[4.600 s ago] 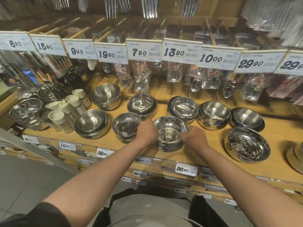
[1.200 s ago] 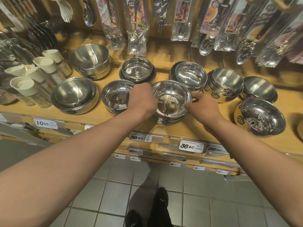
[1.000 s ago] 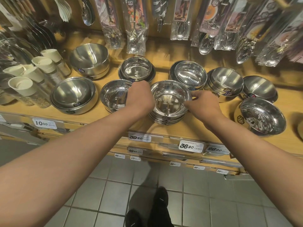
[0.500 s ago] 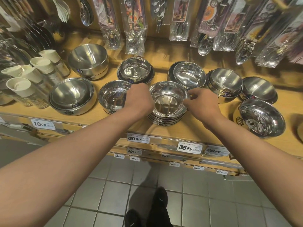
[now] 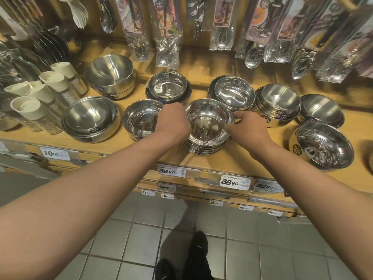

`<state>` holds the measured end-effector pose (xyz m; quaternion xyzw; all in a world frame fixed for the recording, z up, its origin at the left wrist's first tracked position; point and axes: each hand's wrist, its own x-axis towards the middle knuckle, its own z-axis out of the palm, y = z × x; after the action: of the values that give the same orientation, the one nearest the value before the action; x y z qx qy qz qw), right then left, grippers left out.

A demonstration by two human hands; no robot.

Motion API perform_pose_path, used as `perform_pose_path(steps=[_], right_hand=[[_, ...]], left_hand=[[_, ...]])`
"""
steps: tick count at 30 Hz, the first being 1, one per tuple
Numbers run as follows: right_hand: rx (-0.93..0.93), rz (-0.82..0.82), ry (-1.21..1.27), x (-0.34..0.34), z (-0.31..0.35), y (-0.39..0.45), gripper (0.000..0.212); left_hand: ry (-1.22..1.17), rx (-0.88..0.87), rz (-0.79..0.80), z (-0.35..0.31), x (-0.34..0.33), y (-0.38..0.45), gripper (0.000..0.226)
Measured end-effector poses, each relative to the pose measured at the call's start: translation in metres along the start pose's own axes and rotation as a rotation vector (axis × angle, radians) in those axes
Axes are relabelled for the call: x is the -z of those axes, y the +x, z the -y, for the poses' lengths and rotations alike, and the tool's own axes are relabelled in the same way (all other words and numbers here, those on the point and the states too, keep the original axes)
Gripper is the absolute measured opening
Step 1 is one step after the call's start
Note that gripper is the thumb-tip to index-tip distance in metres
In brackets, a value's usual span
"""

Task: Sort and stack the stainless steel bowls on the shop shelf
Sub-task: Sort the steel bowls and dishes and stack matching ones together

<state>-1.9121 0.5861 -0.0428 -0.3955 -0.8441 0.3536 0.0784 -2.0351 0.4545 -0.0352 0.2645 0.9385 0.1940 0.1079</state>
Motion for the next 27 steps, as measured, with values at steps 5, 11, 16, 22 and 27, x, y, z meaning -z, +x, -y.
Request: perform_pose_path(steps=[5,11,16,22,27], right_hand=[[-0.036,-0.012,-0.031,-0.004,0.002,-0.004,0.012],[-0.086,-0.034,-0.032,-0.005,0.006,-0.006,0.024],[-0.086,-0.024,-0.015,-0.005,0.008,-0.004,0.014],[-0.114,-0.026,-0.010,-0.009,0.009,-0.001,0.020],[-0.140,-0.022,-0.019,-0.011,0.011,0.001,0.035]], left_hand=[[0.002,-0.023,0.002,-0.003,0.006,0.001,0.035],[0.030,0.016,0.053,-0.007,0.012,0.011,0.030],[0.060,0.015,0.092,-0.004,0.013,0.017,0.025],[0.105,0.007,0.115,-0.007,0.011,0.019,0.026],[0.110,0.002,0.123,-0.009,0.012,0.020,0.029]])
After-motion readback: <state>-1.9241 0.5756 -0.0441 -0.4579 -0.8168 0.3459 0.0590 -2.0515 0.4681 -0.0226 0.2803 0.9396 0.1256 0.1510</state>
